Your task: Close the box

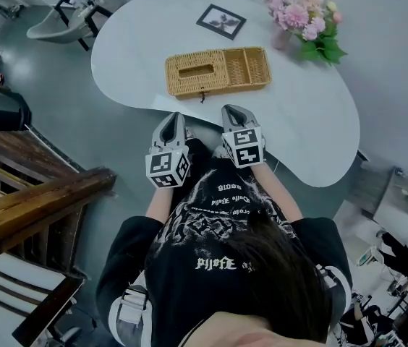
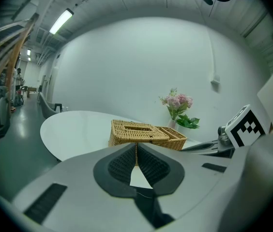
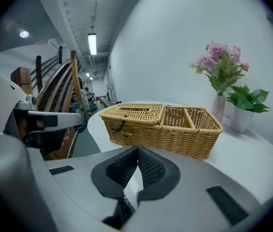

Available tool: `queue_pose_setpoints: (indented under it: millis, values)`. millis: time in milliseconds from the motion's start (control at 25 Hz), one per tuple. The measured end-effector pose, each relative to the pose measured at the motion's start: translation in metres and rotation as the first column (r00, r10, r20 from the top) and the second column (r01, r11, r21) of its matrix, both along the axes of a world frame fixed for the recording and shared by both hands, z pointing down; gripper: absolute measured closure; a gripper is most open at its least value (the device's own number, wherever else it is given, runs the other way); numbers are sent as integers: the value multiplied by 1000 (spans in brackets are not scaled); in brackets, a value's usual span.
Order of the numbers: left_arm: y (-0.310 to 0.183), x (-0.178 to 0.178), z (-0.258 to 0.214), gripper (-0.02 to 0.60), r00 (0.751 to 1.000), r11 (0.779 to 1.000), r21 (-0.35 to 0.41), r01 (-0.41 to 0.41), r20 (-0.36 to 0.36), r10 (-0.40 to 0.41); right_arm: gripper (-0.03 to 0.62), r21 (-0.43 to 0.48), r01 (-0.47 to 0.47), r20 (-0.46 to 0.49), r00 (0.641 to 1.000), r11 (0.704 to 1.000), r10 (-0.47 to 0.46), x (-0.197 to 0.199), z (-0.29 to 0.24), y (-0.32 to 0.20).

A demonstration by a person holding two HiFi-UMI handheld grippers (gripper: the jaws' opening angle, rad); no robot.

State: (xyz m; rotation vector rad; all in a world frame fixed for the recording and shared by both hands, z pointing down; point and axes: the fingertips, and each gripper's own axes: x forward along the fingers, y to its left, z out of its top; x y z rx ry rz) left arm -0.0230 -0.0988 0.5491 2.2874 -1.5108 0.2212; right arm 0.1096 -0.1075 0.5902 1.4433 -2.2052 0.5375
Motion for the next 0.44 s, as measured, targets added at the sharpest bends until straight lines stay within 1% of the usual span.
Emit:
queue_pose_setpoints:
  millis: [240, 440]
  values:
    - [2, 0, 0, 554, 1000, 1000, 0, 9, 0, -9, 569, 20, -1, -9, 1000, 1000, 1, 3, -1, 1]
    - [-1, 2, 1, 554, 1000, 1000, 0, 9, -1, -9, 571, -14, 17, -45, 999, 1000, -17, 4, 9, 2]
